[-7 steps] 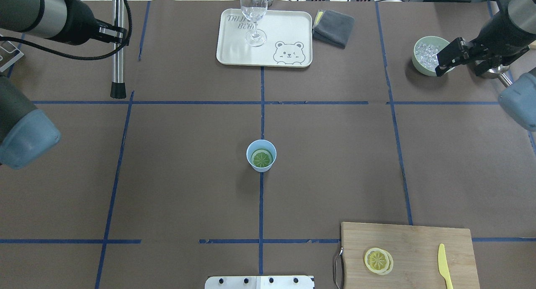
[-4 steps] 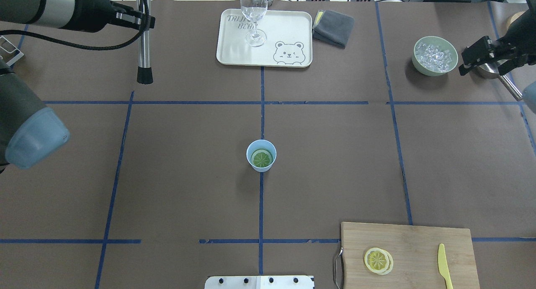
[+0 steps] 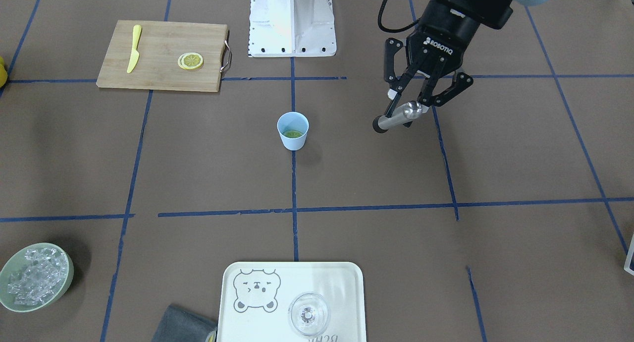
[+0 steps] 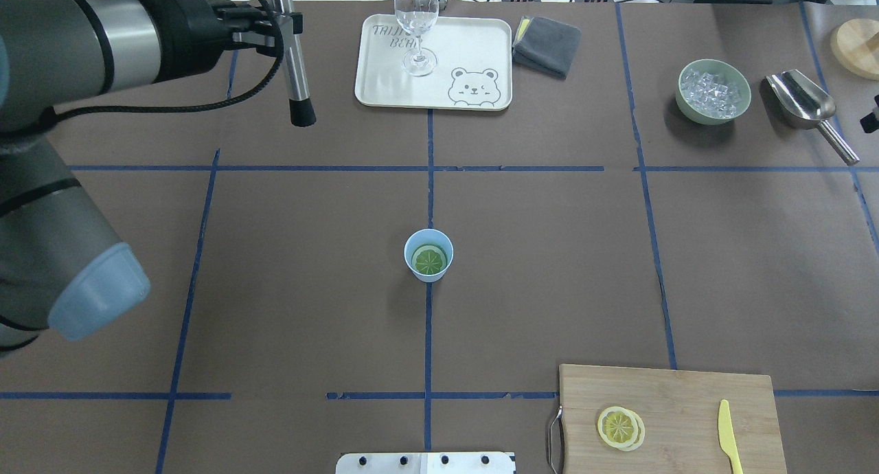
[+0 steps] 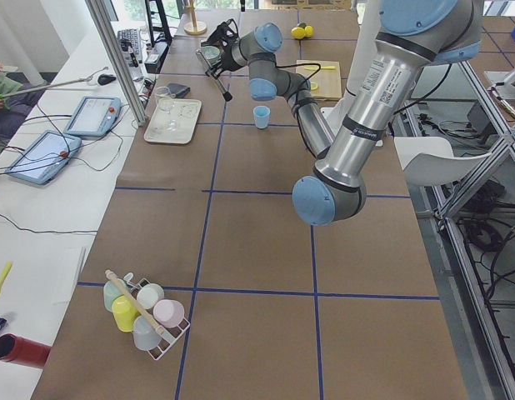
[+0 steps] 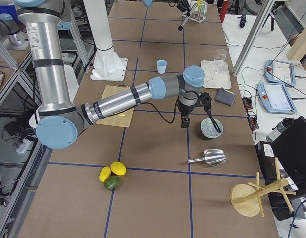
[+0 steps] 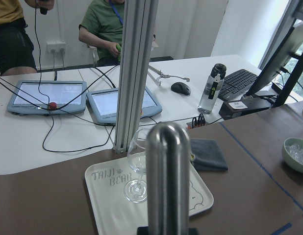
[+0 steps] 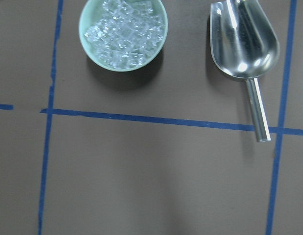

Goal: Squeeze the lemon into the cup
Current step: 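Carry the steel cylinder over the blue cup with the left gripper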

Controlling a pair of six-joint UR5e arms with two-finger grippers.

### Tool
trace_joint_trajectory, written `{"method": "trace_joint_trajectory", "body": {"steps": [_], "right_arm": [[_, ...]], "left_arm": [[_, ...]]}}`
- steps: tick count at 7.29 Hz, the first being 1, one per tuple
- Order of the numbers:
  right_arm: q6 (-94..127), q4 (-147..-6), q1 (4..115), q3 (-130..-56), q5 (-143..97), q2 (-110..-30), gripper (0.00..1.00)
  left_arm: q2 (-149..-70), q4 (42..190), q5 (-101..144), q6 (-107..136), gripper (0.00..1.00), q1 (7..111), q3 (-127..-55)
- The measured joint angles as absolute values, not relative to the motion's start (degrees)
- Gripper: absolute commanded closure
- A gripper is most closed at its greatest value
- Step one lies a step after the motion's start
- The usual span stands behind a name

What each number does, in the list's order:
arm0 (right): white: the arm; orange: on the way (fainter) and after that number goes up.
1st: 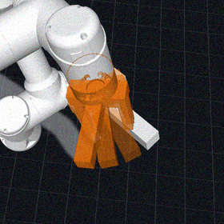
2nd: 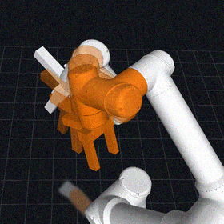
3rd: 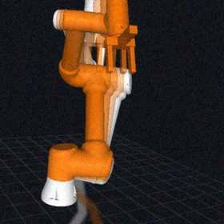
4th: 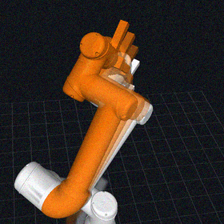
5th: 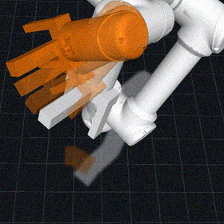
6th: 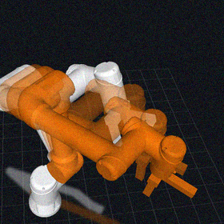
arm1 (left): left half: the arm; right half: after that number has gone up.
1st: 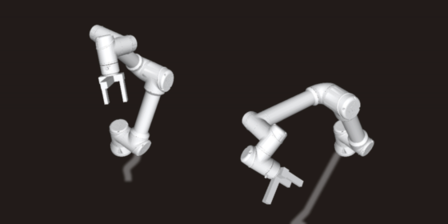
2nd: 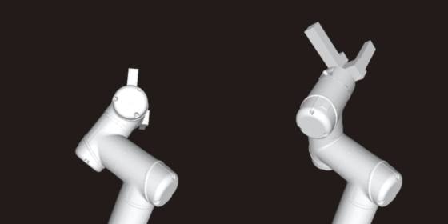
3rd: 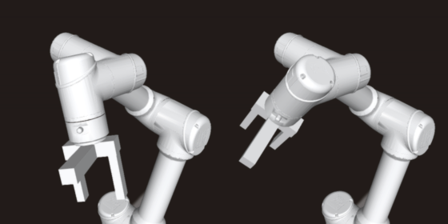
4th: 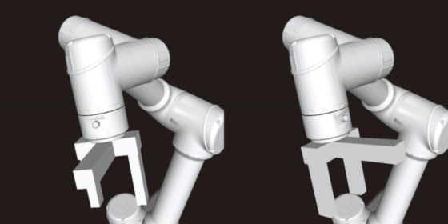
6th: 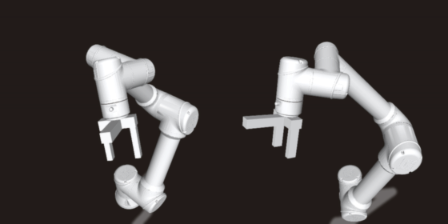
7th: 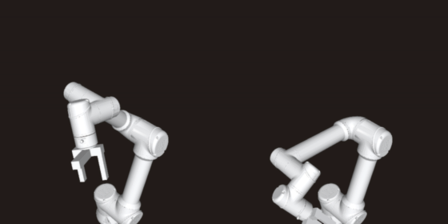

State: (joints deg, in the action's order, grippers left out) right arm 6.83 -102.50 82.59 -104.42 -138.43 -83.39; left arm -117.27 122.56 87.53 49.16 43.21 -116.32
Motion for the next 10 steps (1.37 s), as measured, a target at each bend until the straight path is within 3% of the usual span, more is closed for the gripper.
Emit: {"method": "trace_joint_trajectory", "body": {"steps": [3, 6, 10], "right_arm": [[-3.5, -102.4, 88.6, -98.9, -139.2, -85.6, 0.0], [-4.0, -102.2, 89.1, -98.5, -138.9, -85.6, 0.0], [-4.0, -97.9, 89.0, -95.1, -138.5, -86.7, 0.0]], "left_arm": [[-117.0, 127.1, 65.1, 52.7, 1.0, 31.1, -116.2], [-116.9, 130.2, 43.9, 53.0, 1.0, 19.4, -115.7], [-117.0, 134.8, 29.4, 52.1, 1.0, 10.9, -108.5]]}}
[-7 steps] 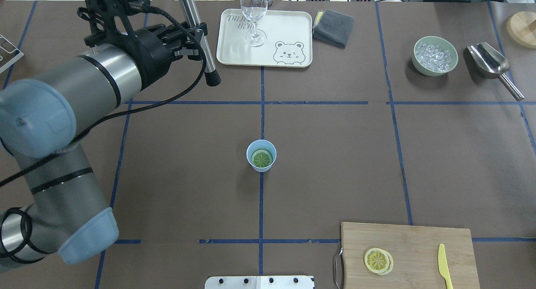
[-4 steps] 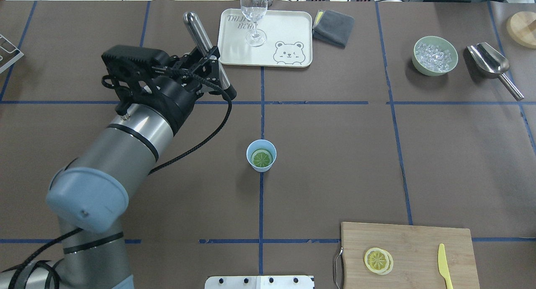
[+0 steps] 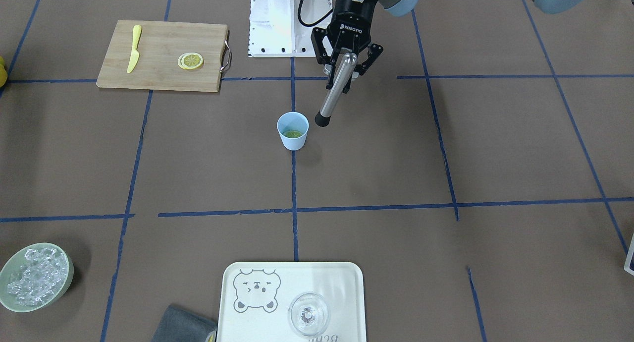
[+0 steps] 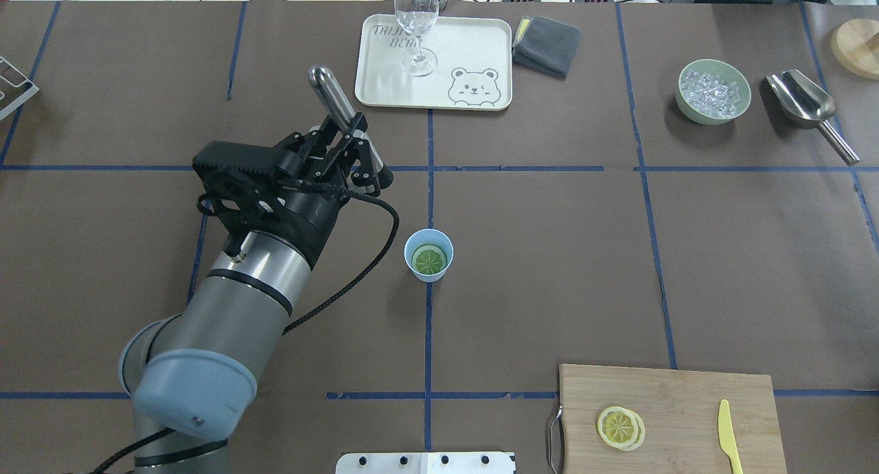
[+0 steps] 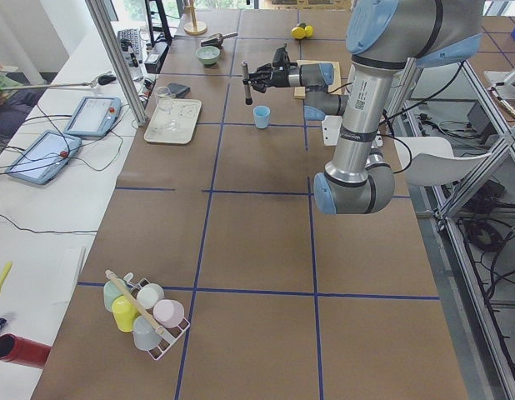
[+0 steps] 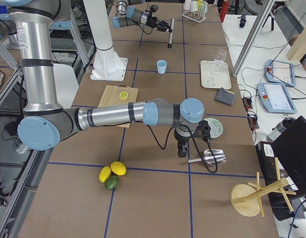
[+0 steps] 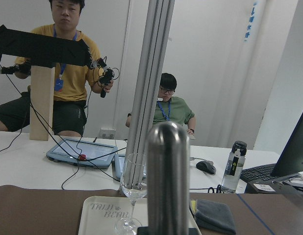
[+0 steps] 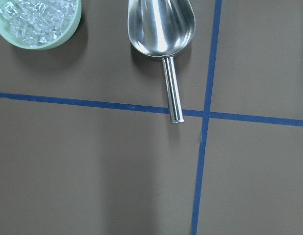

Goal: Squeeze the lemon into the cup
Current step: 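Carry the steel cylinder over the blue cup with the left gripper, then press the steel cylinder down into the cup onto the lemon slice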

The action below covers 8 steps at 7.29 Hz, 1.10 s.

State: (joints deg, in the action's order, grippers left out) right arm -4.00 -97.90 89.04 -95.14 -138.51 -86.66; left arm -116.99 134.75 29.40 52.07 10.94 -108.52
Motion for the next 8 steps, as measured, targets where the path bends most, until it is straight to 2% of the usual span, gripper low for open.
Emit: {"method": "trace_joint_trajectory", "body": {"steps": [3, 8], "right_arm": [[-4.0, -91.1, 89.0, -92.0, -135.7, -87.8, 0.0], [-3.9, -90.1, 89.0, -91.9, -134.9, -88.0, 0.0]], "left_arm": [[-117.9, 135.1, 28.9, 51.4, 1.0, 9.6, -105.6], [-122.6, 136.6, 29.5, 48.1, 1.0, 7.4, -100.1]]}}
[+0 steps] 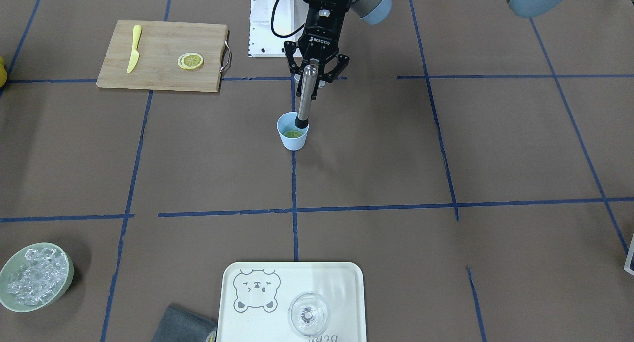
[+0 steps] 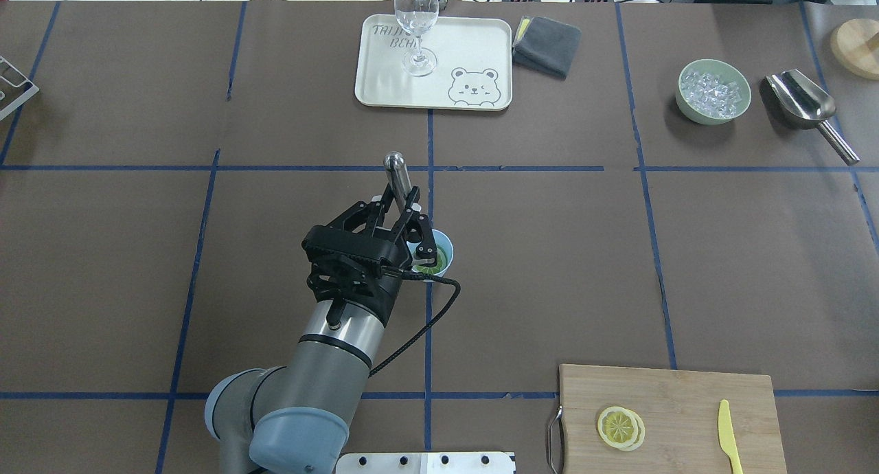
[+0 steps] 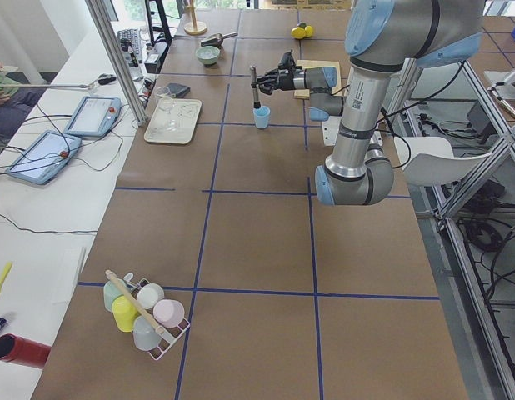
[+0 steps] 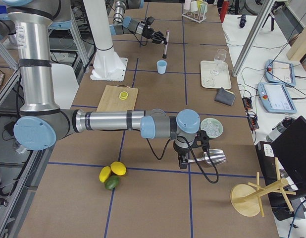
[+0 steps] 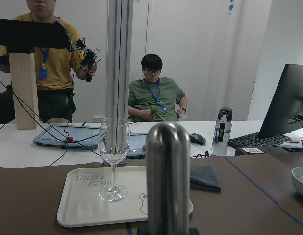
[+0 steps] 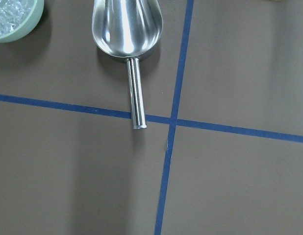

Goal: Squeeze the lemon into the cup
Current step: 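Press the steel cylinder down into the cup onto the lemon slice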

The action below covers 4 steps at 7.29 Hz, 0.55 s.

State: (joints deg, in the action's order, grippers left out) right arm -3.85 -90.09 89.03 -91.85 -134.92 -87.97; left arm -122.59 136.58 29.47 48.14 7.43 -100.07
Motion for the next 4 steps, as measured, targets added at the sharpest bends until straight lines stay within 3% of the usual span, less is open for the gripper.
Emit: {"method": "trace_joint_trajectory", "body": {"steps": [4], "right_arm": [[-3.8, -90.1, 89.0, -91.9, -134.9, -87.8, 0.0]], "left_arm": [[-123.8, 137.0, 29.8, 48.1, 1.0, 7.3, -97.5]]}}
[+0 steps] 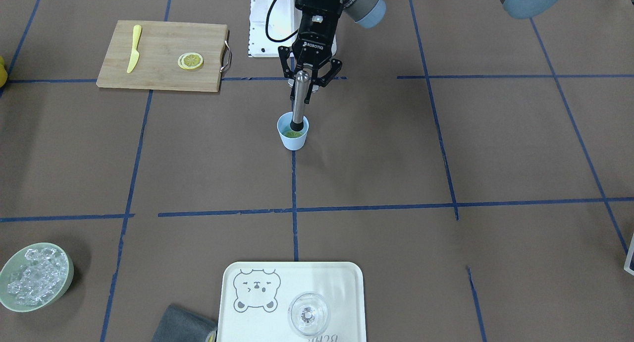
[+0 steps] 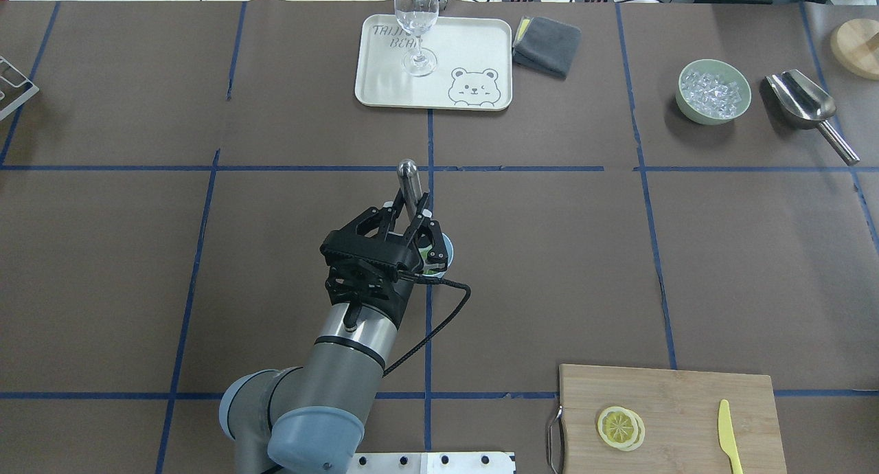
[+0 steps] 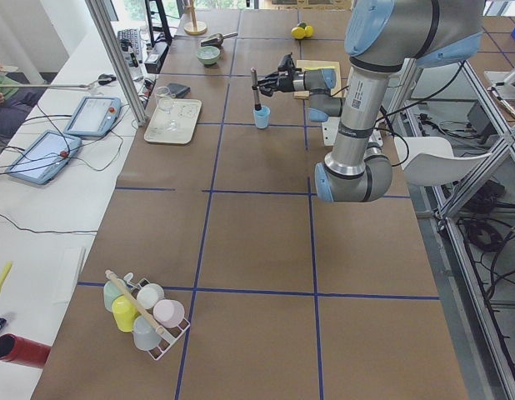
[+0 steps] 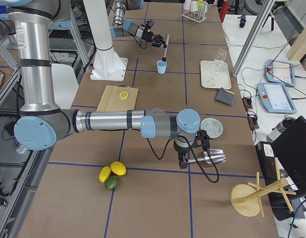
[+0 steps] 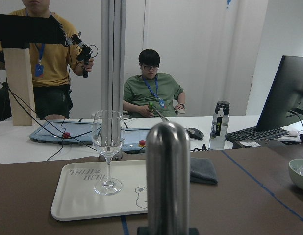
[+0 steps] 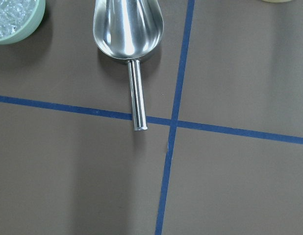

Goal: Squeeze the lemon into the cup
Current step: 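Press the steel cylinder down into the cup onto the lemon slice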

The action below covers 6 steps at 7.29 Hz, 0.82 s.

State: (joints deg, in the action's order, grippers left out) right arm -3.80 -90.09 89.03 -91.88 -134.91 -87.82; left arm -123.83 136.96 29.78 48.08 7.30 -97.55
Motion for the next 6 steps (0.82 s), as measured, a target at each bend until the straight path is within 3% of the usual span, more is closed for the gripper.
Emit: {"method": "trace_joint_trajectory", "body": {"steps": [6], "right_arm": [[-3.8, -90.1, 89.0, -91.9, -134.9, -87.8, 0.0]], "left_arm": [[-124.8, 140.4, 29.8, 48.1, 1.0, 6.1, -91.9]]}}
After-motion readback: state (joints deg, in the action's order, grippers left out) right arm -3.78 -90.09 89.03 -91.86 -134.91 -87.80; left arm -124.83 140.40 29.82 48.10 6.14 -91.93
